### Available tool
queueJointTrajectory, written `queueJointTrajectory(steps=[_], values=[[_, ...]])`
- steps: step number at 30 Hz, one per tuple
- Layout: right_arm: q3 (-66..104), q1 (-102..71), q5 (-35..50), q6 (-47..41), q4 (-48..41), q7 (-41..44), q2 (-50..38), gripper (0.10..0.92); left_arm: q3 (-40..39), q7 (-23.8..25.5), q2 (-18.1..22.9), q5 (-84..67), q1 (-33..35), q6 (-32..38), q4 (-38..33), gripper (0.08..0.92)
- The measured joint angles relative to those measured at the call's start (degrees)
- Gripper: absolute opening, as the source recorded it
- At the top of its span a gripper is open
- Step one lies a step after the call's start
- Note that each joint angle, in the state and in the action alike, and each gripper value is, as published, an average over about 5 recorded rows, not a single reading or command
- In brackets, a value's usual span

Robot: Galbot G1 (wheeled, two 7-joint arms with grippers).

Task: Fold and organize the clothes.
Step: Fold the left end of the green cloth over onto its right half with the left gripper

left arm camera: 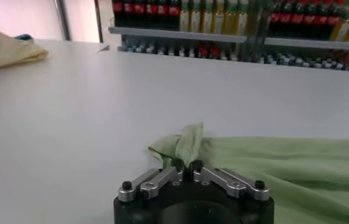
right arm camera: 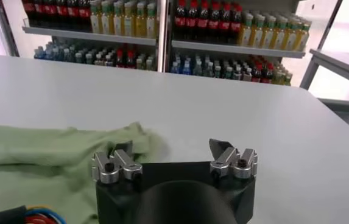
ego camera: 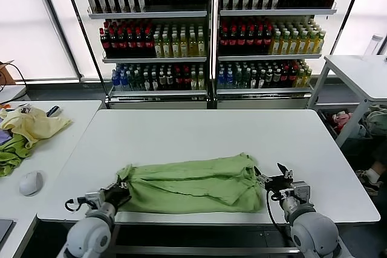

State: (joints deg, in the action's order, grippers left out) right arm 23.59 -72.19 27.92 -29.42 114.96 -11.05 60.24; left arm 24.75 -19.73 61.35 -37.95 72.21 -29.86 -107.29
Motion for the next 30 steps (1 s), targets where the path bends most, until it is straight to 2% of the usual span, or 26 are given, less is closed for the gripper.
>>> queueJointTrajectory(steps=[9, 14, 20, 30], values=[[-0.02, 0.06, 0.22, 0.09, 0.56, 0.02, -0.21, 0.823, 9.64, 2.09, -8.12, -2.45, -2.76, -0.26, 0.63, 0.126], [0.15, -0.14, 0.26, 0.22, 0.64, 0.06, -0.48, 0.823, 13.40, 2.99, -10.32, -6.97, -2.79, -0.38, -1.21, 0.126], [0.27, -0.27, 0.25, 0.45, 0.42, 0.13, -0.82, 0.823, 13.54, 4.18, -9.25, -16.50, -1.90, 0.32, -6.30, 0.126], [0.18, -0.02, 0.24, 0.91, -0.36, 0.28, -0.98, 0.823, 5.46, 4.06, -2.53, -24.79, -2.71, 2.04, -13.07, 0.126]])
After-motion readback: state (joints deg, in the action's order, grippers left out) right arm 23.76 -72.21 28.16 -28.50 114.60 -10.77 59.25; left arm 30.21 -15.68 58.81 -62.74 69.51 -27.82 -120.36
